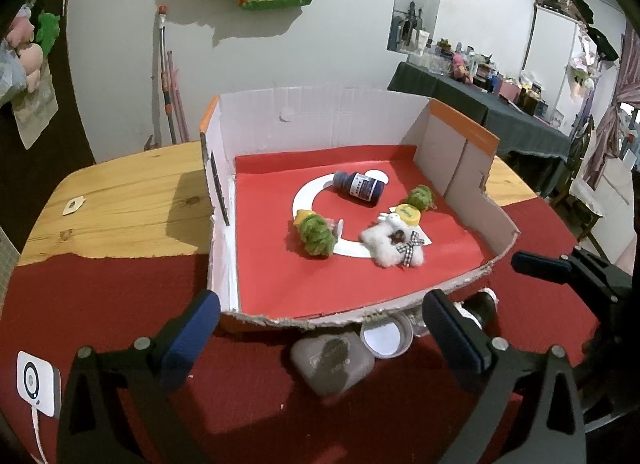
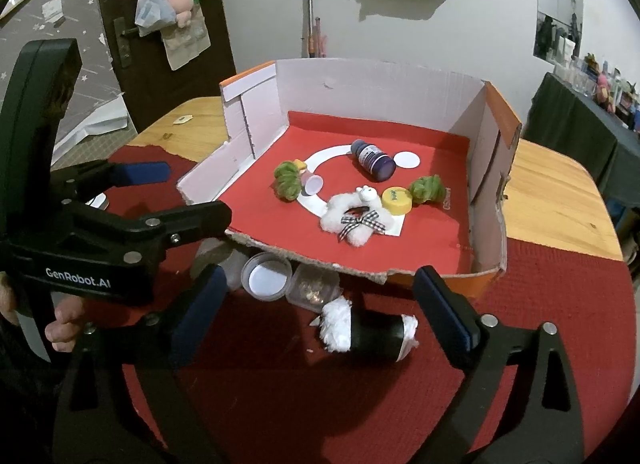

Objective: Organize objects
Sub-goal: 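Open both tools and raise them out of the box, then move the right tool to the black fluffy roll while the left tool approaches the grey eye shadow case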

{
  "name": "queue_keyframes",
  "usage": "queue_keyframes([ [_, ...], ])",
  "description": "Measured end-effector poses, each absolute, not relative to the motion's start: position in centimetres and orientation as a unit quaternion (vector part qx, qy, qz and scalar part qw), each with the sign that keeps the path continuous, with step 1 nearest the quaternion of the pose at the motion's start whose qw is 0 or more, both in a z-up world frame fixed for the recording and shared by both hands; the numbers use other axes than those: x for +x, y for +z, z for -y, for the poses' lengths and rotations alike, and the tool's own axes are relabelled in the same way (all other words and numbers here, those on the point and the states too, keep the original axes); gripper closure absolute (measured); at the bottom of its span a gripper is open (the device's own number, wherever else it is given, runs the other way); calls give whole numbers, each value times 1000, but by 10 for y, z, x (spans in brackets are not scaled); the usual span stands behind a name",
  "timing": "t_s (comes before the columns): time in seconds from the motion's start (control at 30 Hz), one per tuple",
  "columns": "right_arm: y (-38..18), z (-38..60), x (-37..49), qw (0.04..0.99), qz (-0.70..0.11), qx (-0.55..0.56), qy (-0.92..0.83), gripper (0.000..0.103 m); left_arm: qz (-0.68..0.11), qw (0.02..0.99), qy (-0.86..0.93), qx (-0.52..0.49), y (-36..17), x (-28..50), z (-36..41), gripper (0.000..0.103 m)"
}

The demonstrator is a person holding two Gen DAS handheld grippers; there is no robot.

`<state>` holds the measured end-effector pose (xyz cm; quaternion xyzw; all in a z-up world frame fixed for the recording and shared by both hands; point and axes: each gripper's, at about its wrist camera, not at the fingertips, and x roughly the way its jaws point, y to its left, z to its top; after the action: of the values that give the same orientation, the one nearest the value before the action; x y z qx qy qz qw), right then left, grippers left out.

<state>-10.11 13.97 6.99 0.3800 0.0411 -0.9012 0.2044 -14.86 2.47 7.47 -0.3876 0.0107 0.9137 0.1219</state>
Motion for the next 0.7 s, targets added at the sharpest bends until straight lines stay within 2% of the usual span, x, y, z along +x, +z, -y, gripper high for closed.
queue_keyframes([
  [0.7,60,-136,-77,203,-44,383,-900,6,-15,120,911,-395,62,-121,-20,0],
])
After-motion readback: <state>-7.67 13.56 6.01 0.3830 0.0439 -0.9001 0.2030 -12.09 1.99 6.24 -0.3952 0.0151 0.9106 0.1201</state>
